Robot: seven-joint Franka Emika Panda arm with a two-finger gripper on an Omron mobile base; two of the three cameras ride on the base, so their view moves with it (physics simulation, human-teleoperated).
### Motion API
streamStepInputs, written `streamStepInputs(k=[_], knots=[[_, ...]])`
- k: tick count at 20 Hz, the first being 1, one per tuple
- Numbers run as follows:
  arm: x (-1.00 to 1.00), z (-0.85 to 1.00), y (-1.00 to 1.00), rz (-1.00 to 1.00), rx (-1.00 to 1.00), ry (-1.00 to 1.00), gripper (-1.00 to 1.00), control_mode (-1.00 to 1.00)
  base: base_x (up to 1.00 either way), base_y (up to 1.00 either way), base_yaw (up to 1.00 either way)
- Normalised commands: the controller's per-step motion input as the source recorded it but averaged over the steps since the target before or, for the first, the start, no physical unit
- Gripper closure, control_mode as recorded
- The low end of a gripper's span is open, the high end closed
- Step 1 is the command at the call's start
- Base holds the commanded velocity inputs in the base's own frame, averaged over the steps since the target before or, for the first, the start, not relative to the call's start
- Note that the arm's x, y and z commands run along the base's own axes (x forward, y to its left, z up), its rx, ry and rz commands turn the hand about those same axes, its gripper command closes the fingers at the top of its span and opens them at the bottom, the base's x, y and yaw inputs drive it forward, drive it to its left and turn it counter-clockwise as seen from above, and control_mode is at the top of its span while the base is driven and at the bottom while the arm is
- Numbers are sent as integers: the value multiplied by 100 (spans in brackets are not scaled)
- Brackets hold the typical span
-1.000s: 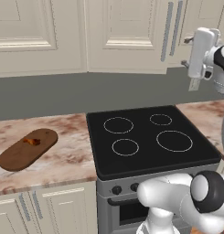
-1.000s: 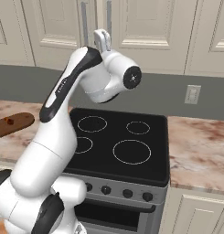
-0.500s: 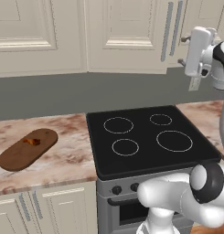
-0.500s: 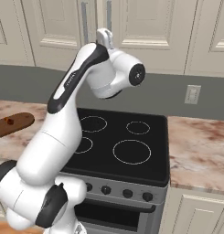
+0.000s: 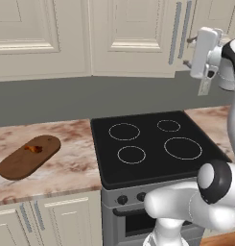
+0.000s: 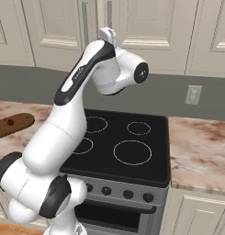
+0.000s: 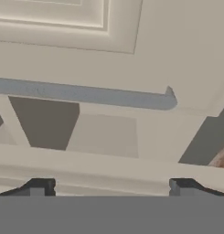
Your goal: Open the cabinet, retrieve the rolling pin, and place it next to the meat on the cutting board to prepare for tenderizing.
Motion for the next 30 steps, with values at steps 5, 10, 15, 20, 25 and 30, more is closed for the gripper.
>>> streamStepInputs(k=[5,10,15,20,25,30], knots=[[22,0,0,4,2,0,-100,-100,0,0,0],[21,0,0,4,2,0,-100,-100,0,0,0],[22,0,0,5,2,0,-100,-100,0,0,0],[24,0,0,5,2,1,-100,-100,0,0,0],[16,0,0,7,2,2,-100,-100,0,0,0],[-1,0,17,13,0,0,-100,-100,0,0,0]])
